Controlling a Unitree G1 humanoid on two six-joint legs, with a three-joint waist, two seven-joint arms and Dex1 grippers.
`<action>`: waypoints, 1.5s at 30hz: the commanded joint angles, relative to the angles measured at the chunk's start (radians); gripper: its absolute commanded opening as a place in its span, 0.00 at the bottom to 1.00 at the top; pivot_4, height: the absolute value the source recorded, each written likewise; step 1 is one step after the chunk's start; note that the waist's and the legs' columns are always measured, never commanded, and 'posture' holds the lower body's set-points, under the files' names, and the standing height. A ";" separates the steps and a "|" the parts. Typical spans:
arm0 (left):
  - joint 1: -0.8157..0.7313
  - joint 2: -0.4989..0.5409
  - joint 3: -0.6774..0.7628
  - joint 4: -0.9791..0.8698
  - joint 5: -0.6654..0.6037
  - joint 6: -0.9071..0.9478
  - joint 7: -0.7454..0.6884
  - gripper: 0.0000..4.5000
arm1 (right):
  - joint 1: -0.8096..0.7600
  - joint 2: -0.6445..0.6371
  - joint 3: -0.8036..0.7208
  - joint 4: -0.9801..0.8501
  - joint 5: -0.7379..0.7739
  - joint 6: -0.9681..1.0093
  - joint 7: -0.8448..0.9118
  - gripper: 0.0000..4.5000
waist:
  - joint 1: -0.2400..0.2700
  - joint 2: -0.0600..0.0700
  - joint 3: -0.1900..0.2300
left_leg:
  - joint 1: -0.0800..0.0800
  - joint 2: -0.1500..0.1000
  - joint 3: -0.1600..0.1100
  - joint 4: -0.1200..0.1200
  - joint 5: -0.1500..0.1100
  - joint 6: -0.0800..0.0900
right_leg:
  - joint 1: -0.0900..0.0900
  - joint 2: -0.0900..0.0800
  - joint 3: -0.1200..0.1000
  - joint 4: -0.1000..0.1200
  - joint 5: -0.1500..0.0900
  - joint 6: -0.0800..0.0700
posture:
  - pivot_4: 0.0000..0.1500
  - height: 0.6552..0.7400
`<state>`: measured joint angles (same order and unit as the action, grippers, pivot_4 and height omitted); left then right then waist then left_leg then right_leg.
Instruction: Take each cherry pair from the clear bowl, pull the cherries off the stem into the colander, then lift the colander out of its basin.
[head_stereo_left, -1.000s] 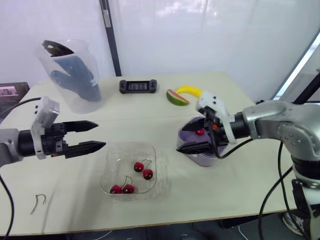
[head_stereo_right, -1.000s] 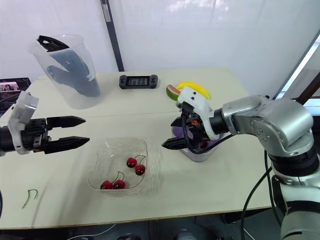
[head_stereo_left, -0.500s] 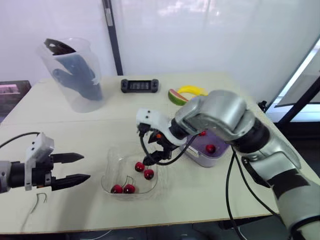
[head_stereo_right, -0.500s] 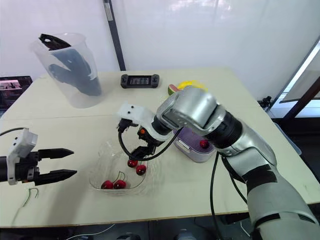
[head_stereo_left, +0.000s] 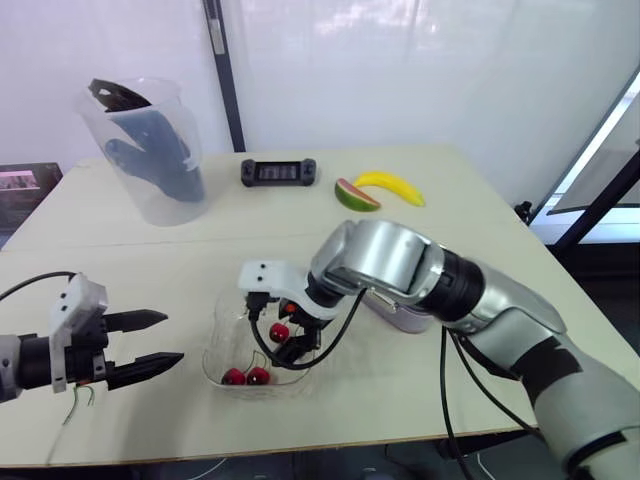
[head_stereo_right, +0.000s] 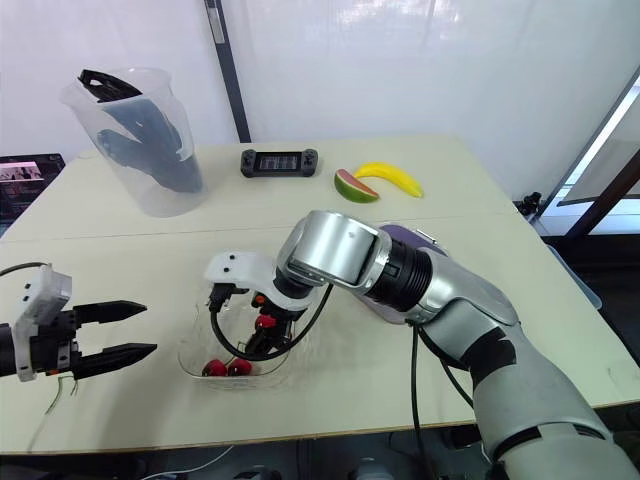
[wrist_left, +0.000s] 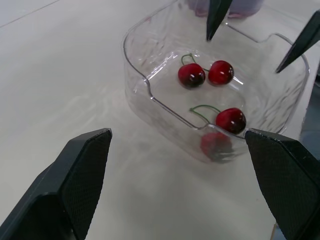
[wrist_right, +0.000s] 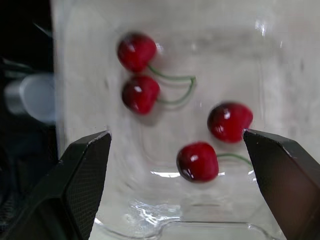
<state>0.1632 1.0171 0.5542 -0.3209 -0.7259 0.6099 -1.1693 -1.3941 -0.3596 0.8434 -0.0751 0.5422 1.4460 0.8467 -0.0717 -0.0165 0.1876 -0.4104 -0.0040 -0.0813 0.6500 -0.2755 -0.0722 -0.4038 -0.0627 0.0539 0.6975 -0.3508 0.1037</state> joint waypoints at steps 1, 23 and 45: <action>-0.002 -0.002 0.033 -0.023 -0.012 0.005 0.007 0.99 | -0.013 0.024 0.007 -0.010 -0.028 -0.011 -0.005 1.00 | 0.000 0.000 0.000 | 0.000 0.000 0.000 0.000 0.000 0.000 | 0.000 0.000 0.000 0.000 0.000 0.000 | 1.00 1.00; 0.020 -0.021 0.062 -0.122 -0.044 0.050 0.069 1.00 | 0.001 0.051 0.195 0.067 -0.179 -0.067 0.010 0.53 | -0.001 0.000 0.000 | 0.000 0.000 0.000 0.000 0.000 -0.001 | -0.001 0.000 -0.001 0.001 0.000 0.000 | 1.00 1.00; -0.127 -0.060 0.023 -0.057 -0.139 0.109 0.112 1.00 | 0.086 -0.137 0.078 -0.110 -0.280 -0.564 0.239 0.19 | 0.003 0.000 0.000 | 0.000 0.000 0.000 0.001 0.000 -0.001 | 0.000 0.000 -0.003 0.001 0.000 0.000 | 1.00 1.00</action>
<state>0.0585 0.9641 0.5622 -0.3829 -0.8247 0.7075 -1.0670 -1.3155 -0.4727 0.9980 -0.1316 0.2872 0.9949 1.0582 -0.0692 -0.0168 0.1874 -0.4103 -0.0040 -0.0819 0.6517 -0.2750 -0.0730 -0.4029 -0.0626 0.0508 0.6983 -0.3506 0.1034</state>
